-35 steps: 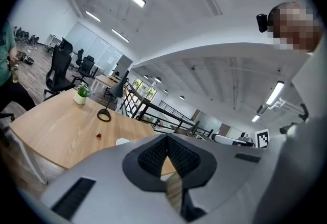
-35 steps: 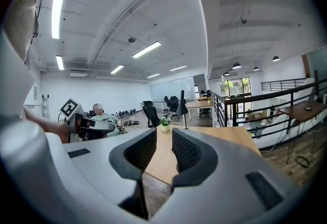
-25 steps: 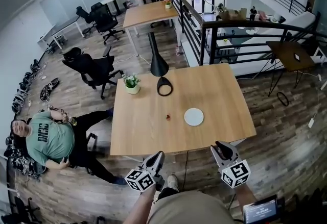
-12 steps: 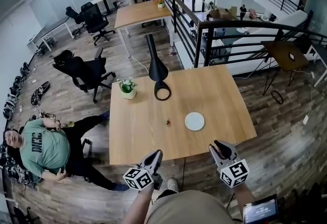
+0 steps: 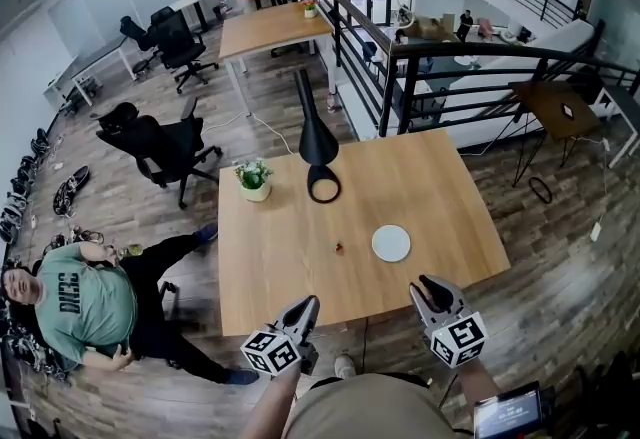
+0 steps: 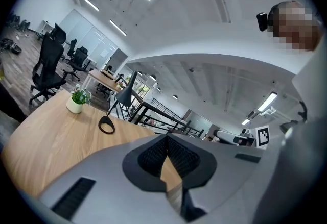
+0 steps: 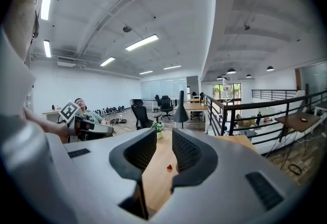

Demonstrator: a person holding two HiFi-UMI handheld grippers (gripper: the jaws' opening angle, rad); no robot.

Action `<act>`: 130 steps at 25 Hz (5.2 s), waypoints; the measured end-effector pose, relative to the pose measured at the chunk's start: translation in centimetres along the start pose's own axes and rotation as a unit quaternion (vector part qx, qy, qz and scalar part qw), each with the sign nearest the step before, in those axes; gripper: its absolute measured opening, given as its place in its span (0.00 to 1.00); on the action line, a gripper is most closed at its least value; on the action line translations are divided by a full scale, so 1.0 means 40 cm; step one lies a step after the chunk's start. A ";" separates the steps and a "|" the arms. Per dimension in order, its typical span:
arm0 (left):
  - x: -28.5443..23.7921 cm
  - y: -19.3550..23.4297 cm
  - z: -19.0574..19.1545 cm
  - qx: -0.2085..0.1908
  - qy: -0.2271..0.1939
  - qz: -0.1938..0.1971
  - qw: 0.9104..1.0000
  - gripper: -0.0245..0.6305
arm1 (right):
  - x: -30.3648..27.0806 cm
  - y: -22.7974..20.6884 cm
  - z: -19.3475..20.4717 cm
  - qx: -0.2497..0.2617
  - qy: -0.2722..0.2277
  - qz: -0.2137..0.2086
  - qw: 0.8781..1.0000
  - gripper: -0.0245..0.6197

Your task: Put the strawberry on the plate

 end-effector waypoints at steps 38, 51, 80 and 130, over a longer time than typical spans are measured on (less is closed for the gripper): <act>-0.033 0.086 -0.034 0.007 -0.014 -0.008 1.000 0.04 | -0.158 0.018 0.010 0.043 0.027 -0.037 0.998 0.16; -0.189 0.121 -0.081 0.011 -0.019 -0.078 0.997 0.04 | -0.368 -0.118 0.073 0.062 0.070 -0.129 0.987 0.16; -0.349 0.263 -0.042 0.046 -0.014 -0.267 0.962 0.04 | -0.903 -0.118 0.536 0.213 0.265 -0.375 0.863 0.28; -0.381 0.289 -0.099 0.024 0.026 -0.215 0.976 0.04 | -0.962 -0.062 0.466 0.166 0.207 -0.322 0.909 0.25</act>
Point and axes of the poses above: the fingertips, and each gripper's own axes: x backward along the fingers, y to its left, z out of its underside, the point moved 4 cm from there along x, backward along the fingers, and after that the axes turned 2 degrees about x, right-handed, at the moved point
